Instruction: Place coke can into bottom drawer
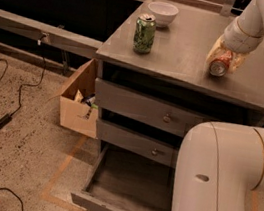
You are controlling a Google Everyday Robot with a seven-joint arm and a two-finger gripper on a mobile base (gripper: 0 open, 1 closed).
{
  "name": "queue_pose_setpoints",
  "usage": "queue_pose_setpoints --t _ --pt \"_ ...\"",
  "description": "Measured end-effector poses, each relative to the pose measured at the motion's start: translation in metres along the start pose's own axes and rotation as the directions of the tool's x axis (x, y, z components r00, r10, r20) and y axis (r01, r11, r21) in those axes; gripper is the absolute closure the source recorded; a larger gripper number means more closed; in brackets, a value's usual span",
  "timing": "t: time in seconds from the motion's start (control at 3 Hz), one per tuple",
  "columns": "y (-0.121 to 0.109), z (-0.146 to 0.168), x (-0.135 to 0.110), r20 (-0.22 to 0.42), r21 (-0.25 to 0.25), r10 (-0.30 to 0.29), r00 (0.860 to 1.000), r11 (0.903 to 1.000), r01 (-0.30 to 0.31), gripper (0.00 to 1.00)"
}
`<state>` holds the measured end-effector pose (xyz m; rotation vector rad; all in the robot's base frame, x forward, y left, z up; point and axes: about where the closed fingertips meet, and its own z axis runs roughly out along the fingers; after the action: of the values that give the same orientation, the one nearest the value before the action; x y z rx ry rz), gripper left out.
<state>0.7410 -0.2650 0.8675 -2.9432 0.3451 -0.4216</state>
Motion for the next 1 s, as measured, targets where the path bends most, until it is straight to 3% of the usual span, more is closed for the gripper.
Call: queue_pose_setpoints --t 0.33,0.67,1.0 --pt "-0.001 -0.034 -0.010 0.002 0.071 0.146 0.989 0.9868 -0.145 1.00" --pt "0.000 -0.087 -0.036 0.075 0.221 0.326 0.942 0.9163 -0.334 1.00" --pt "-0.010 -0.088 -0.029 0.085 0.258 0.399 0.913 0.8764 -0.407 1.00"
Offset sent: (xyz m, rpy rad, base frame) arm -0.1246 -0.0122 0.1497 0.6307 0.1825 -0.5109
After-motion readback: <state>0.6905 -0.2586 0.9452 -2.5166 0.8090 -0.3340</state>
